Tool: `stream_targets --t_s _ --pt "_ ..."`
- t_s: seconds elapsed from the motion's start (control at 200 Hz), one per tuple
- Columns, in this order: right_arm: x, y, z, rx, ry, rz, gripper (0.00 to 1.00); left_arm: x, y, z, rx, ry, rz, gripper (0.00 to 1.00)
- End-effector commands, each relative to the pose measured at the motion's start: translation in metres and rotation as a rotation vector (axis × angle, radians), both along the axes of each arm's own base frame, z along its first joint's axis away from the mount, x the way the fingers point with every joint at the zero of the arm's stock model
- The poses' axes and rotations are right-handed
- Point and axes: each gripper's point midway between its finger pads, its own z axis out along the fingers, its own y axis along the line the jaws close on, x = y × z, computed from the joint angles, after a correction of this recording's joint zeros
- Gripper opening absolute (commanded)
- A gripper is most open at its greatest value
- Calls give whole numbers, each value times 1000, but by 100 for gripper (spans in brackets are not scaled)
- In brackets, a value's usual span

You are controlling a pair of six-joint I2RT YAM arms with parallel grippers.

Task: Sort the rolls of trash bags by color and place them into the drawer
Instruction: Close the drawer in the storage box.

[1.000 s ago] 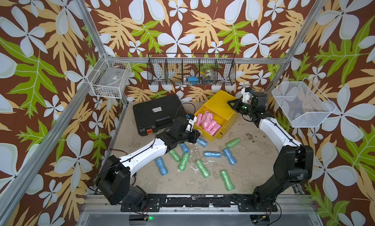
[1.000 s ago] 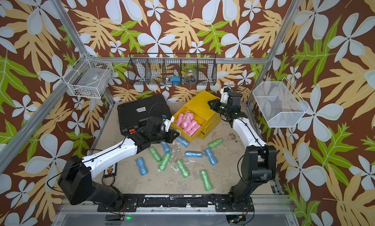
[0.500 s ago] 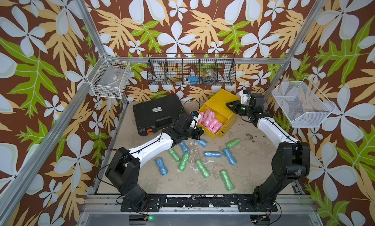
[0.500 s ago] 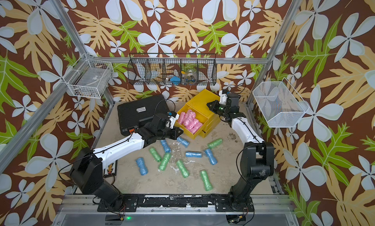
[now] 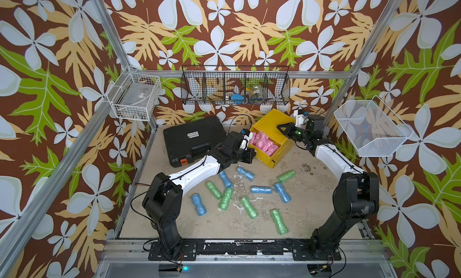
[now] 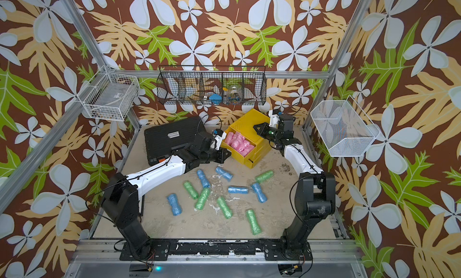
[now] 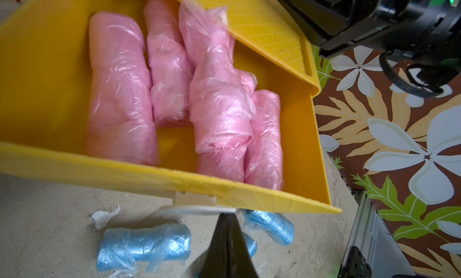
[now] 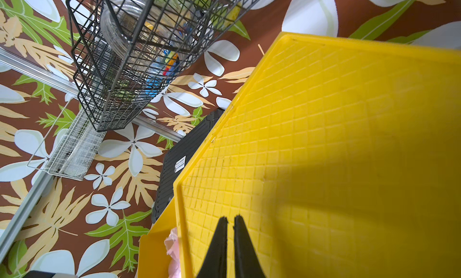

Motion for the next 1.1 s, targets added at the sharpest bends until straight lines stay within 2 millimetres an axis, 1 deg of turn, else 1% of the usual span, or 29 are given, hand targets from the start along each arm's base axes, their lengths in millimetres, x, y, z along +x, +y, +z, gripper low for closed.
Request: stream_targets --t_s 0.0,0.145,0.235,0.441,0.511,0.706,0.816,0.896,0.986,1.096 --pt "-6 -3 -32 -28 109 -12 11 14 -9 7 -20 -32 4 0" --pt "-7 -3 -34 -27 114 -8 11 31 -23 2 -35 -24 8 0" --pt "-7 -2 -34 -25 114 -9 11 42 -30 3 -55 -27 24 0" --pt "-9 -2 -37 -21 124 -8 11 60 -44 14 -162 -42 58 0" --pt "-10 -2 -37 -23 124 -7 11 65 -50 17 -196 -42 65 2" --pt "-14 -3 -35 -27 123 -10 10 78 -61 17 -235 -28 72 6" --pt "-15 -3 -32 -33 119 -10 10 78 -62 16 -246 -23 74 11" --pt "-15 -4 -29 -35 113 -11 10 73 -59 18 -253 -17 70 16" --pt "-16 -4 -25 -38 104 -9 11 63 -47 20 -263 -8 94 26" --pt "-16 -3 -17 -38 87 -9 12 41 -29 12 -298 39 132 38"
